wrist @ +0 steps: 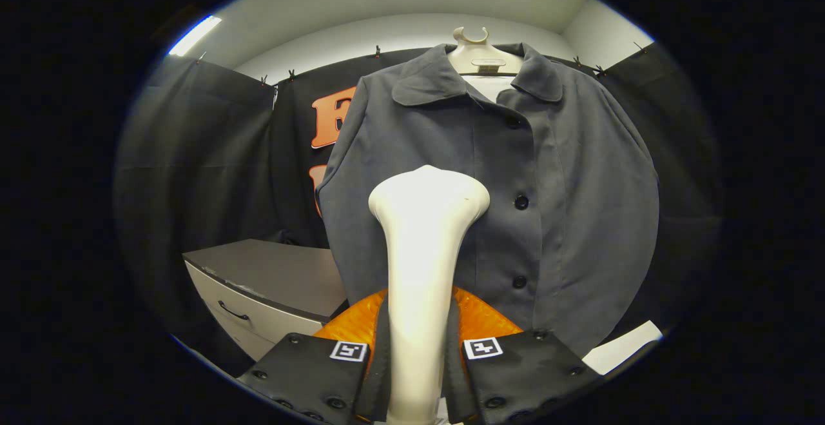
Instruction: Iron the clothes twice with a garment steamer, once on the left side and once on the right side.
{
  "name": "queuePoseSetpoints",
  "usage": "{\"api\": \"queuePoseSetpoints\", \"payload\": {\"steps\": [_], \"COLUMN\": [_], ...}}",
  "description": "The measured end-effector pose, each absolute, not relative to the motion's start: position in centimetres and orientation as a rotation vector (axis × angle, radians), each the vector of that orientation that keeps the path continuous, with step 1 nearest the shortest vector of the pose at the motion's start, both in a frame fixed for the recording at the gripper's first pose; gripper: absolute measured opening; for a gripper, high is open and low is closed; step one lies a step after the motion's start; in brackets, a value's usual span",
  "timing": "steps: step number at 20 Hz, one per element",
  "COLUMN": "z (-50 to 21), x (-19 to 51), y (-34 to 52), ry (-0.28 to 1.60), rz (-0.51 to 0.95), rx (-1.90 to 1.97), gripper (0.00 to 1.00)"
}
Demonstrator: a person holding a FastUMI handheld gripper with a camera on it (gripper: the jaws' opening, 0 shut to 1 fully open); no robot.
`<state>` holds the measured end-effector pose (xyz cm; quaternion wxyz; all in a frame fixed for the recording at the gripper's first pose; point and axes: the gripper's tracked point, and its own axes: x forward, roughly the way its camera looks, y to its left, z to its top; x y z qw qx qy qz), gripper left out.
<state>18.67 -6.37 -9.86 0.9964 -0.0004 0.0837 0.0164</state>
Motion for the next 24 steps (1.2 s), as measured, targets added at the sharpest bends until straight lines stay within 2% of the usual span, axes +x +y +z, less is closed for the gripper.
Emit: {"api": "queuePoseSetpoints", "payload": {"steps": [24], "z": [-24.0], "x": [13.0], "y": [-6.2], "ry": [0.371], "rz": [0.022], "rx": [0.055], "gripper": [0.41]}}
